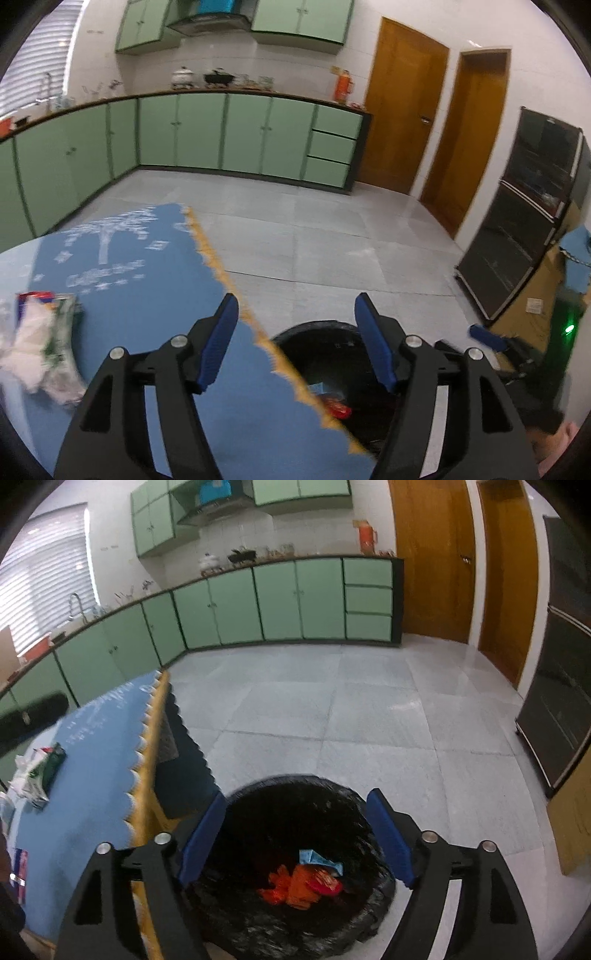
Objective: Collect trash
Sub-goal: 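Drop the red paper cup into the bin with the right tool while the left tool drops the milk carton, then grasp the green milk carton with the right tool while the left tool grasps the blue paper cup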
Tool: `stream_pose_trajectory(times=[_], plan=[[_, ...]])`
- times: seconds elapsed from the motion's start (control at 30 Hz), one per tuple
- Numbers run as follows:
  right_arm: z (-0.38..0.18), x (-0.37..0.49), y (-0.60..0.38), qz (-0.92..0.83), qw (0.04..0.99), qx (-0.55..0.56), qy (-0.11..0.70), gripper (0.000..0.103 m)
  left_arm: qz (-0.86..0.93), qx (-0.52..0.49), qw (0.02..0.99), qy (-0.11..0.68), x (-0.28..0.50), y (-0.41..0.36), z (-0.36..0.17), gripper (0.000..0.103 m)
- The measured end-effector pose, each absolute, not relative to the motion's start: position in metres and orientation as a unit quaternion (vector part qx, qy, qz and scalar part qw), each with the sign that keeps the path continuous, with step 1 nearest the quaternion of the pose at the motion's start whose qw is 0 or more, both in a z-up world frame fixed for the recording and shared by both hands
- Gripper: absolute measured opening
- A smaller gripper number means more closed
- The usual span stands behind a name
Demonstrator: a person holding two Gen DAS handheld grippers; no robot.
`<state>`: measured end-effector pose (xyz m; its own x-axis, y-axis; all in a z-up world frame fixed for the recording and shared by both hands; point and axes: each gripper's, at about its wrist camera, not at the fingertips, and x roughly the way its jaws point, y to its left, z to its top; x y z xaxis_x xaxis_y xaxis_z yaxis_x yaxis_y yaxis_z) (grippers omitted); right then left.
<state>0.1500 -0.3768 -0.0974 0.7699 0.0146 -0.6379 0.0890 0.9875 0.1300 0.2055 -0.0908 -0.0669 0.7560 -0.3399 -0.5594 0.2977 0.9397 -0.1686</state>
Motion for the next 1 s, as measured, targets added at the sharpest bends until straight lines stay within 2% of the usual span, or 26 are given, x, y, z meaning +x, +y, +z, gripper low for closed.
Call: stream_pose_trajectory(times=[0.2, 0.43, 0.7, 1.0], plan=[[-0.065, 0.148, -0.324, 0.032, 0.954, 0.056, 0.293, 0.086, -0.081, -0.024, 0.953, 0.291, 0.174, -0.015, -0.060, 0.066], [-0.051, 0.162, -0.234, 0.121, 0.952, 0.042, 0.276, 0.086, 0.039, -0.019, 0.959, 0.282, 0.141, 0.077, -0.052, 0.068], [-0.062, 0.174, -0.132, 0.204, 0.935, 0.020, 0.288, 0.086, 0.135, -0.027, 0.945, 0.297, 0.108, 0.162, -0.065, 0.068], [-0.092, 0.190, -0.058, 0.236, 0.914, -0.010, 0.329, 0.086, 0.159, -0.055, 0.936, 0.309, 0.097, 0.212, -0.084, 0.069]])
